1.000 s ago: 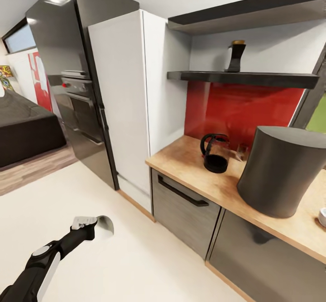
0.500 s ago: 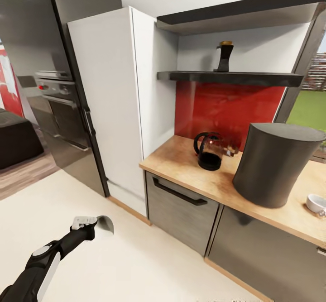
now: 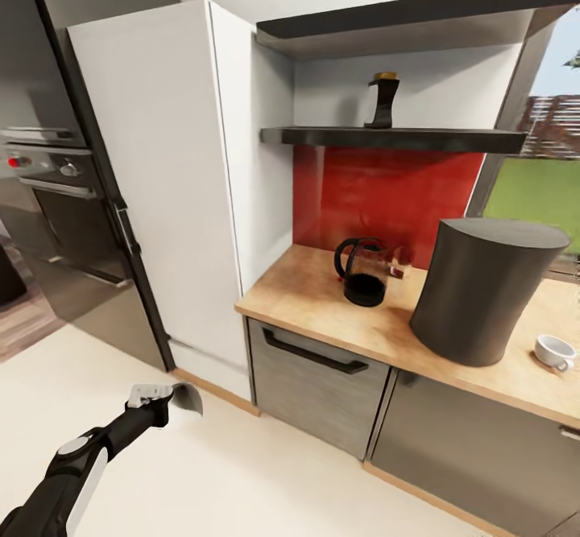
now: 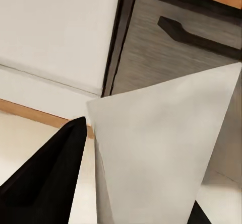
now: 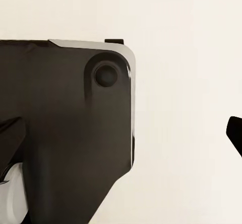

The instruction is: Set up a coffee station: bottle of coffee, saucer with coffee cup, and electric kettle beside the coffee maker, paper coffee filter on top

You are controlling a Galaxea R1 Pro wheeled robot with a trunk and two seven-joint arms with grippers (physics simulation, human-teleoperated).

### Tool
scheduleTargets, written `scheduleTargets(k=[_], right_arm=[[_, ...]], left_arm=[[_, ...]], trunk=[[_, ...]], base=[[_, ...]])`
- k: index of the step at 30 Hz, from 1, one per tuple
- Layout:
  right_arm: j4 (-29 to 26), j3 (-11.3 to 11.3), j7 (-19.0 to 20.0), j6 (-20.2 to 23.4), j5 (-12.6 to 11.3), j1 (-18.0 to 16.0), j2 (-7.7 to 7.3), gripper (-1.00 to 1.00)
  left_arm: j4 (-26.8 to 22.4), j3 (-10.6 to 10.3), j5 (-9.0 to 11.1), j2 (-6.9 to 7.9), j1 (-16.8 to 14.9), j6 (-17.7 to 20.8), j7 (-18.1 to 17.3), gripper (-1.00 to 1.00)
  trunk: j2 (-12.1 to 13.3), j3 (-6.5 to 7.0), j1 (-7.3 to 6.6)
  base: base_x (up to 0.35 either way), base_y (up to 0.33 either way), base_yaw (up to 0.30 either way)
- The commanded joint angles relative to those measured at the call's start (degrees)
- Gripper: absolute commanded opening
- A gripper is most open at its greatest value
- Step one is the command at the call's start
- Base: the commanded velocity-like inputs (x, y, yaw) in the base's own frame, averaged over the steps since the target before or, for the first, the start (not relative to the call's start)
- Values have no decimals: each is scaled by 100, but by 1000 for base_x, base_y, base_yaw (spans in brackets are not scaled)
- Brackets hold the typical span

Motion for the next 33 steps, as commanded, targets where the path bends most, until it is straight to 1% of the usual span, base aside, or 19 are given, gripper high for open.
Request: scheduleTargets(k=[1, 5, 11, 26, 33], right_arm=[[5, -4, 3, -20, 1, -5, 0, 100], [7, 6, 2, -20, 1, -7, 0, 100], [0, 39, 9, -20, 18, -7, 25, 100], [-4, 6, -6, -20, -9, -5, 44, 100], [-11, -20, -1, -19, -16, -5, 35, 100]], left_arm=[[-4, 9, 45, 0, -3, 49, -23, -100], [-4, 13, 45, 0, -3, 49, -23, -100], [-7, 8, 52, -1, -3, 49, -31, -100], [-13, 6, 54, 0, -3, 49, -40, -100], [-20, 3, 54, 0, -3, 49, -41, -100]], trunk=[[-11, -12, 6], [-11, -12, 6], [-11, -12, 6], [-11, 0, 6], [-11, 10, 6]], base=[[242, 251, -264], [243, 250, -227], [183, 190, -28], [11, 9, -21], [0, 0, -227]])
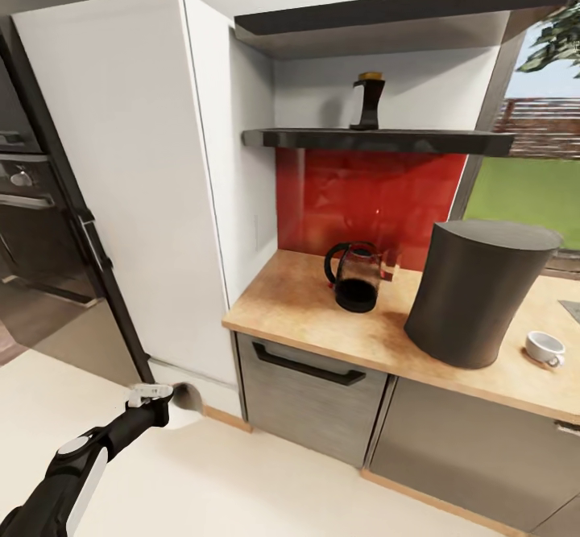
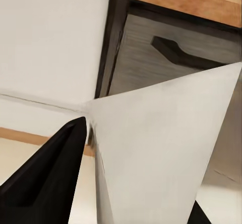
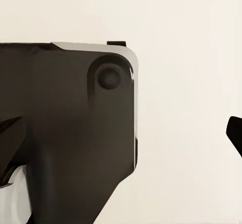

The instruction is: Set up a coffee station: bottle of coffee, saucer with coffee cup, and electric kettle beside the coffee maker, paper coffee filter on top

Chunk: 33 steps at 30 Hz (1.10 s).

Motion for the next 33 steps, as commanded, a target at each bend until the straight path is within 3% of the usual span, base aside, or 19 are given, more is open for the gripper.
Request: scheduleTargets(k=[1, 12, 24, 28, 29, 31, 32, 33], right_arm=[[5, -7, 2, -20, 0, -6, 0, 100], [4, -7, 4, -18, 0, -6, 0, 100], [4, -7, 3, -17, 0, -6, 0, 100], [12, -7, 3, -19, 0, -6, 0, 100], [11, -7, 3, -18, 0, -6, 0, 100], [12, -7, 1, -19, 0, -6, 0, 100], [13, -7, 1, -20, 0, -6, 0, 100], [13, -7, 2, -20, 0, -6, 0, 100]], left_arm=[[-6, 10, 46, 0, -3, 51, -24, -100], [-7, 9, 46, 0, -3, 51, -24, -100], [-7, -10, 46, 0, -3, 51, -28, -100], [-112, -330, 77, -2, -31, 91, -134, -100], [-248, -515, 96, -26, -78, 225, -297, -100], [-532, -606, 105, -95, -281, 752, -393, -100], [-726, -639, 108, -132, -567, 1387, -466, -100], [-780, -647, 111, -140, -734, 1672, -536, -100]], trunk=[[-12, -12, 3], [-12, -11, 3], [-12, -11, 3], [-12, -11, 3], [-12, -11, 3], [-12, -11, 3], [-12, -11, 3], [-12, -11, 3]], base=[[0, 0, -264], [-11, 18, -268], [-164, 222, -271], [-37, 60, -271], [-6, 9, -272], [-2, 4, -272], [-1, 1, -272], [0, 1, -272]])
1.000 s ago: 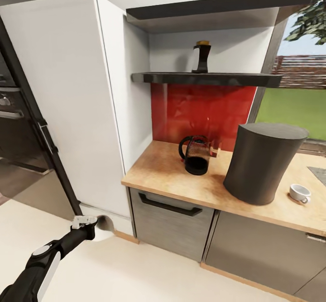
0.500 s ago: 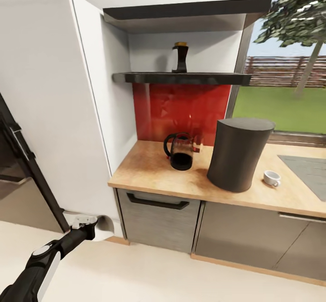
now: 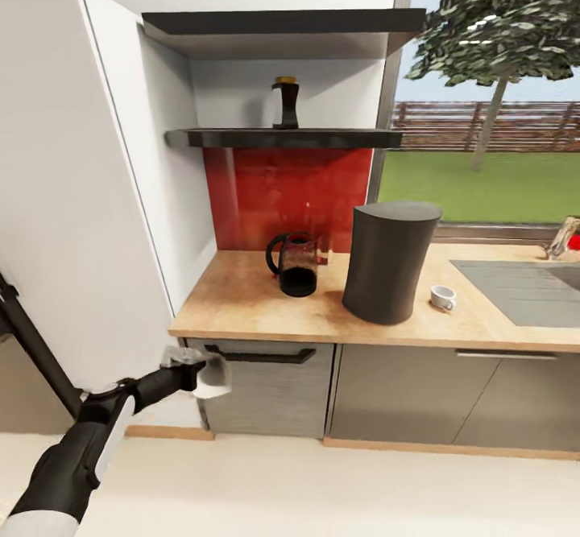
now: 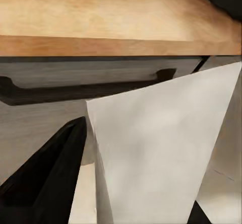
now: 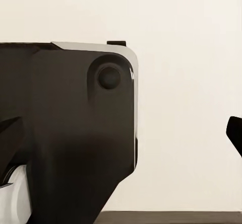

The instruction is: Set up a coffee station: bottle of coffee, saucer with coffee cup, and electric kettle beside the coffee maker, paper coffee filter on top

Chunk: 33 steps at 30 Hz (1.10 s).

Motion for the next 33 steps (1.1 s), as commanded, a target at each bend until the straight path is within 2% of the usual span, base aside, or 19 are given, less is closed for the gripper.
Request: scheduleTargets(k=[1, 3, 6, 8, 9, 10, 12, 13, 17, 18, 20, 22, 24, 25, 27, 29, 30, 31, 33], right_arm=[[6, -6, 3, -20, 0, -6, 0, 100], [6, -1, 3, -20, 0, -6, 0, 100], [10, 2, 3, -20, 0, -7, 0, 100], [13, 2, 4, -20, 1, -6, 0, 100], [14, 2, 4, -20, 3, -6, 0, 100], [14, 2, 4, -20, 4, -6, 0, 100], [15, 2, 4, -20, 7, -6, 0, 100], [15, 2, 4, -20, 3, -6, 0, 100], [15, 2, 4, -20, 0, -6, 0, 100], [15, 2, 4, -20, 0, -6, 0, 100], [15, 2, 4, -20, 0, -6, 0, 100], [15, 2, 4, -20, 0, -6, 0, 100], [9, 2, 4, -19, 0, -6, 0, 100], [8, 2, 4, -19, 0, -6, 0, 100], [3, 2, 4, -20, 0, -6, 0, 100], [-3, 2, 4, -20, 0, -6, 0, 100], [-6, 2, 4, -20, 0, -6, 0, 100], [-7, 2, 4, -20, 0, -6, 0, 100], [-10, 2, 4, -19, 0, -6, 0, 100]], left_arm=[[-49, 3, 44, -8, -293, 419, -157, -100], [-54, 7, 46, -5, -708, 813, -405, -100], [12, 57, 66, -4, -1451, 1754, -680, -100], [36, 75, 174, -13, -1856, 2314, -732, -100], [60, 87, 317, -19, -2226, 2644, -735, -100], [77, 89, 347, -20, -2313, 2694, -733, -100], [261, 104, 424, -17, -2683, 2824, -723, -100], [811, 294, 460, -16, -3160, 2890, -718, -100], [1907, 792, 471, -15, -3809, 2911, -697, -100], [2383, 1073, 473, -21, -4128, 2912, -484, -100], [2671, 1284, 480, -41, -4376, 2913, -167, -100], [2819, 1445, 519, -105, -4542, 2913, 176, -100], [2908, 1765, 685, -284, -4705, 2911, 805, -100], [2912, 1835, 729, -331, -4734, 2910, 949, -100], [2922, 2129, 923, -535, -4886, 2892, 1607, -100], [2913, 2556, 1260, -842, -5102, 2853, 2717, -100], [2906, 2663, 1389, -932, -5163, 2823, 3051, -100], [2904, 2709, 1456, -970, -5192, 2801, 3207, -100], [2898, 2825, 1748, -1077, -5313, 2660, 3750, -100]], trunk=[[-12, -14, 3], [-12, -14, 3], [-12, -14, 3], [-12, -14, 3], [-12, -14, 3], [-12, -14, 3], [-12, -14, 3], [-12, -14, 3], [-12, -14, 3], [-12, -14, 3], [-12, -14, 3], [-12, -14, 3], [-12, -14, 3], [-12, -14, 3], [-12, -14, 3], [-12, -14, 3], [-12, -14, 3], [-12, -14, 3], [-12, -14, 3]], base=[[0, 0, -272], [0, 0, -272], [0, 0, -272], [0, 0, -272], [0, 0, -272], [0, 0, -272], [0, 0, -272], [0, 0, -272], [0, 0, -271], [0, 0, -271], [0, 0, -271], [0, 0, -271], [0, 0, -272], [0, 0, -272], [0, 0, -272], [0, 0, -272], [0, 0, -272], [0, 0, -272], [0, 0, -271]])
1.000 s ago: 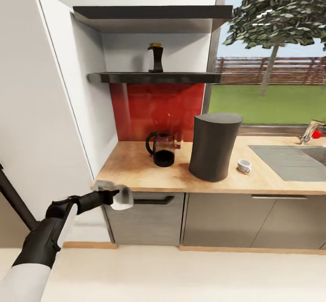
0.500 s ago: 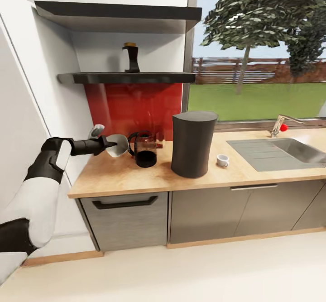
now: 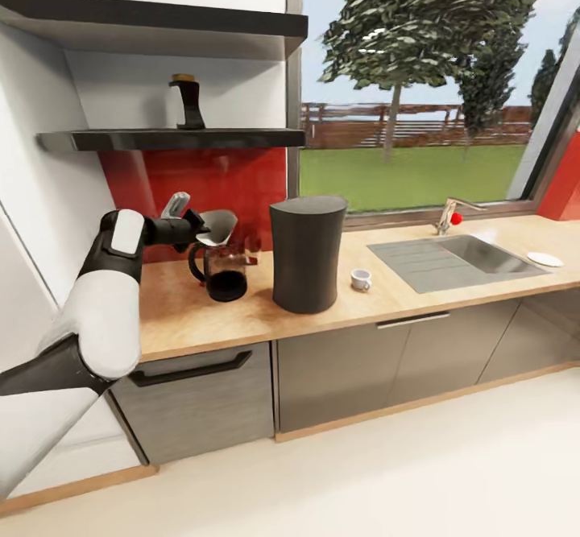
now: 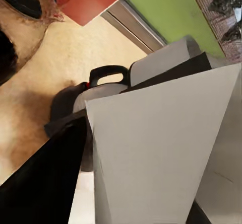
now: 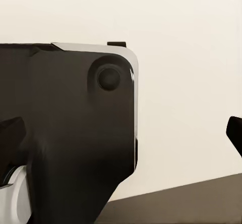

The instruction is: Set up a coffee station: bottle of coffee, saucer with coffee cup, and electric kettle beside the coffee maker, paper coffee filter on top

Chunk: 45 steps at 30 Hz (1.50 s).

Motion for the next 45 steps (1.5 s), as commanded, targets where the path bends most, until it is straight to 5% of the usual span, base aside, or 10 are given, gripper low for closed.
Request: scheduleTargets(k=[1, 4, 7, 10, 15, 20, 29, 45], right_arm=[[5, -6, 2, -18, 0, -6, 0, 100], [4, -6, 2, -20, 0, -7, 0, 100], [0, -6, 2, -21, 0, -6, 6, 100], [-4, -6, 2, -21, 0, -6, 8, 100], [-5, -6, 2, -21, 0, -7, 9, 100], [-167, -23, -33, -45, 11, -23, 171, 100], [-199, -23, -33, -48, 9, -23, 184, 100], [-198, -23, -33, -48, 8, -23, 184, 100]], left_arm=[[-9, 50, 112, -24, -38, -15, 166, -100], [-11, 102, 667, -69, -155, -286, 875, -100], [-38, 131, 1824, -74, -185, -926, 2437, -100], [-112, 114, 2394, -76, -197, -1258, 3173, -100], [-307, 108, 2561, -89, -467, -1672, 3834, -100], [-309, 117, 2762, -196, -580, -1791, 3979, -100], [-318, 42, 3081, -87, -398, -1598, 3679, -100], [-320, 20, 3673, -75, -321, -1253, 3649, -100]], trunk=[[-12, -13, 4], [-12, -13, 4], [-12, -13, 4], [-12, -13, 4], [-12, -13, 4], [-12, -13, 4], [-12, -13, 4], [-12, -13, 4]], base=[[0, 0, -271], [0, 0, -219], [0, 0, -60], [0, 0, -15], [0, 0, -2], [0, 0, 0], [30, 1, 0], [273, 168, 0]])
